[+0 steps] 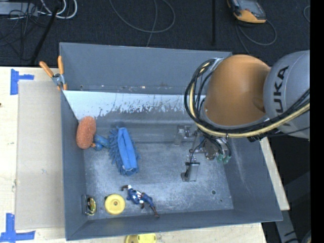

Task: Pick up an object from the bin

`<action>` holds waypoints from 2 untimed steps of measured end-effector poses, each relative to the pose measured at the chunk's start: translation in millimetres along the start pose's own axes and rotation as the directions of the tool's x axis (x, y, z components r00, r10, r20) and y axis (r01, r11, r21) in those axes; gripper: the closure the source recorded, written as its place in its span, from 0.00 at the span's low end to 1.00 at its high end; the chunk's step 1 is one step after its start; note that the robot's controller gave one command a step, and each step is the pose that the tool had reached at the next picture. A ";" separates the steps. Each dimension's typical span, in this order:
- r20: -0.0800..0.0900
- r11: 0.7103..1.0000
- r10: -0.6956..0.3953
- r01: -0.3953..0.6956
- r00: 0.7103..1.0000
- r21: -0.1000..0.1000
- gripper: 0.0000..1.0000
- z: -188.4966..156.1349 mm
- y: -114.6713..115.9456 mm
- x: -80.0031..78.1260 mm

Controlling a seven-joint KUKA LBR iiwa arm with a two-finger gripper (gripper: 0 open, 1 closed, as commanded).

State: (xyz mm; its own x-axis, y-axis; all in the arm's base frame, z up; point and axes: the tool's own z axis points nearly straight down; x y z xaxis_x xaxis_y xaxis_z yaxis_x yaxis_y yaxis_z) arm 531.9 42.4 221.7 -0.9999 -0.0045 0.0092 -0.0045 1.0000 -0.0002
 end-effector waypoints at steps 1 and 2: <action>0.008 1.000 0.001 -0.001 1.000 -0.001 0.00 -4.5 -0.2 -1.2; 0.014 1.000 0.010 -0.010 1.000 0.001 0.00 26.1 30.1 -1.4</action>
Offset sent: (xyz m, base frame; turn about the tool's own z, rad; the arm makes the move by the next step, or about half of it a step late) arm -0.0026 0.0589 -0.0541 0.0042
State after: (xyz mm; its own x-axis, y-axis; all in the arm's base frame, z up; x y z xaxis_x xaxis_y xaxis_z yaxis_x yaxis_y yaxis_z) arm 532.9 72.5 195.6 -1.0000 0.0053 -0.0053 0.0053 1.0000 -0.0008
